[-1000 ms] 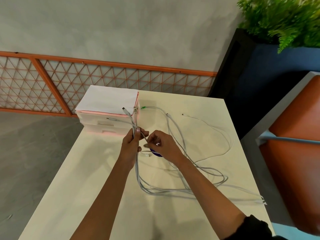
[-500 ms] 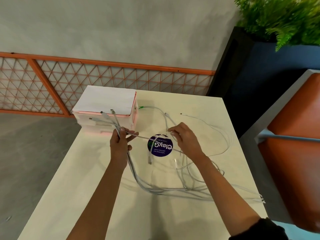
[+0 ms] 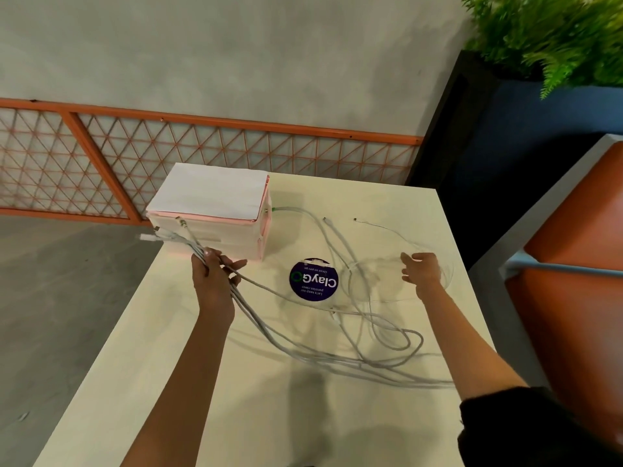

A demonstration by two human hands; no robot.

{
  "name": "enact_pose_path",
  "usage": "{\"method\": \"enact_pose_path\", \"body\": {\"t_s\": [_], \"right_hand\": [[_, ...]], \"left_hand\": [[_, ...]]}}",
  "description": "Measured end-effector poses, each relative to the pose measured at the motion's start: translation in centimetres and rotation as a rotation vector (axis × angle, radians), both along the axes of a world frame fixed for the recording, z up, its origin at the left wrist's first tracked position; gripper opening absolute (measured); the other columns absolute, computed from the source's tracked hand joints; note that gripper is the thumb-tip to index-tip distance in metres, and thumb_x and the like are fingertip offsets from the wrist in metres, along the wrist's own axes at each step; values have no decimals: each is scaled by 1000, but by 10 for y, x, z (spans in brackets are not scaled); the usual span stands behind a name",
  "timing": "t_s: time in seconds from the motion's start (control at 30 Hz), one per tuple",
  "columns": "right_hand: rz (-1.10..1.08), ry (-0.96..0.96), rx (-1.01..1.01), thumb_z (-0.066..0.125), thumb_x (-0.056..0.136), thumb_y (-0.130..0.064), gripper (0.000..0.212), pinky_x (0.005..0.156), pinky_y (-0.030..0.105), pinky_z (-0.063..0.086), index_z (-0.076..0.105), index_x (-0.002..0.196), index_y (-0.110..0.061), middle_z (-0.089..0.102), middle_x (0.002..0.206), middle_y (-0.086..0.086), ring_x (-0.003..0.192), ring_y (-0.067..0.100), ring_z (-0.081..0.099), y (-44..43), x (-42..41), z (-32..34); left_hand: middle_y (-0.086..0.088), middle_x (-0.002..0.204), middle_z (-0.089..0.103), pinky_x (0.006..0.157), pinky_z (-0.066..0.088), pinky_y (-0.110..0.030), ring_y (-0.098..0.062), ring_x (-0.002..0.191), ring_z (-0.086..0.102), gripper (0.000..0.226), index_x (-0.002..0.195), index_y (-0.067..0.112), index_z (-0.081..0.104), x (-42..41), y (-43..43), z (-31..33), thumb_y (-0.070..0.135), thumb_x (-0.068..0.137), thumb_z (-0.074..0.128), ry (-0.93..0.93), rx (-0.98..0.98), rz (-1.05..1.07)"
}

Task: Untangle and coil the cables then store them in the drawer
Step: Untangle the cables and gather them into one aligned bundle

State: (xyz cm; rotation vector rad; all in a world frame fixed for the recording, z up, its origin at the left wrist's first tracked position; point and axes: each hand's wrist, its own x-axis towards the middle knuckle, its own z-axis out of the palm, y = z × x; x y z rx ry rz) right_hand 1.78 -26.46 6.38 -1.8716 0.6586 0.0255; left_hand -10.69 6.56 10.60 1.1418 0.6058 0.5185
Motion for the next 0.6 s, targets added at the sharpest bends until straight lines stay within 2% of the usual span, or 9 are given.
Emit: {"method": "enact_pose_path", "body": {"t_s": [0.07,0.13,0.23,0.3,0.37,0.4,0.43,0.53,0.6], "right_hand": [[214,-14,-184,74,76,-49,53,77,39,56,57,110,-12,56,102,10,84,20,61,12,-11,11],[574,-105,-202,78,67,-55,53,74,27,51,58,106,-25,50,105,2,91,14,57,29,-34,35],[1218,34,-224,79,65,-48,52,82,16,42,63,113,-35,45,111,-12,97,9,48,54,-64,65],[1399,120,-349,80,73,-31,39,79,13,40,69,111,-27,45,103,-16,88,9,46,56,-69,67],[1416,174,-355,78,77,-21,19,68,18,42,75,96,-20,55,91,-6,74,10,51,50,-64,67],[1403,204,-360,79,76,-24,10,65,21,44,76,85,-23,61,86,0,68,10,54,46,-61,70],[1374,223,-389,80,74,-33,11,64,22,44,74,76,-24,66,82,4,65,9,58,42,-58,73],[1146,160,-436,70,71,-60,46,64,15,47,63,61,-16,67,71,1,66,8,65,27,-48,83],[932,46,-393,60,69,-69,58,70,25,53,60,61,-11,65,73,4,71,17,68,14,-42,89]], "left_hand": [[4,72,47,46,38,-15,-5,60,68,28,81,22,40,0,-2,1,28,105,29,-23,-2,-4],[4,72,47,47,39,-16,-6,62,68,27,81,21,41,1,-3,2,28,105,30,-42,-8,-8],[4,71,48,48,42,-16,-6,61,68,28,81,21,41,2,-3,5,30,105,30,-34,-6,-8],[3,70,47,46,40,-15,-5,56,65,28,81,21,42,2,-1,6,29,105,31,-28,-1,-10],[2,69,46,41,33,-14,-4,50,59,28,80,20,41,1,0,6,27,105,31,-11,25,-29],[2,69,45,40,30,-14,-3,47,55,29,79,20,41,0,0,5,26,105,31,-1,43,-41],[2,69,44,40,27,-14,-3,46,51,29,78,20,41,-1,1,4,26,105,31,8,62,-48],[2,68,41,38,25,-14,-1,40,41,31,77,20,39,-5,6,4,24,105,29,19,77,-23],[2,68,39,37,25,-14,0,38,35,31,76,20,38,-6,13,5,24,106,29,20,55,8]]}}
